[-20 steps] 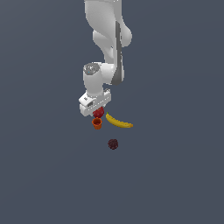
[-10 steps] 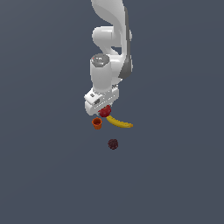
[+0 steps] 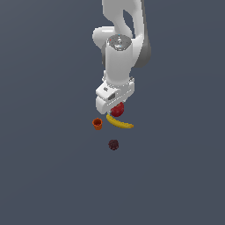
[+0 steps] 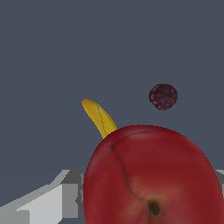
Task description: Pick up a designated object from a clutter of objects.
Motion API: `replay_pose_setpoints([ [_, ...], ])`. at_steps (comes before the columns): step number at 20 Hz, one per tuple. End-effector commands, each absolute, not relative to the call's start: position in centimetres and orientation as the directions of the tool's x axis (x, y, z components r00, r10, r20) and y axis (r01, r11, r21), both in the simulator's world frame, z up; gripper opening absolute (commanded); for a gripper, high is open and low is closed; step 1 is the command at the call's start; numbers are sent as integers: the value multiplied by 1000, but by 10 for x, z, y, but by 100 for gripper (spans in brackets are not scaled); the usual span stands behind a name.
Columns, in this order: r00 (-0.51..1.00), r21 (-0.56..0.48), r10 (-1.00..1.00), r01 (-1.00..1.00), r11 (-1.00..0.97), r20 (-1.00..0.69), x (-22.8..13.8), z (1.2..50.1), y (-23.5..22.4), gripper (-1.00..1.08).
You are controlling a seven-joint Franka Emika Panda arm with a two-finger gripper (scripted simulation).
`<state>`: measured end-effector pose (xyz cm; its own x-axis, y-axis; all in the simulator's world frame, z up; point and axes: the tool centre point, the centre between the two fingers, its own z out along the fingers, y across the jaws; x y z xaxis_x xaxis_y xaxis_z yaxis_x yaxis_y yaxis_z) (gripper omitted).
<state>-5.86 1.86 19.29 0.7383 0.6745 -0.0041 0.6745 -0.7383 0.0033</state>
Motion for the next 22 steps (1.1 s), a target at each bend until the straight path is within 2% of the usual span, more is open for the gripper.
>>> replay_pose_setpoints([
  [1,739,4,674,674,-739,-3,-45,215,36,-100],
  [22,738,0,675,675,-738,0,42,342,141,-100],
])
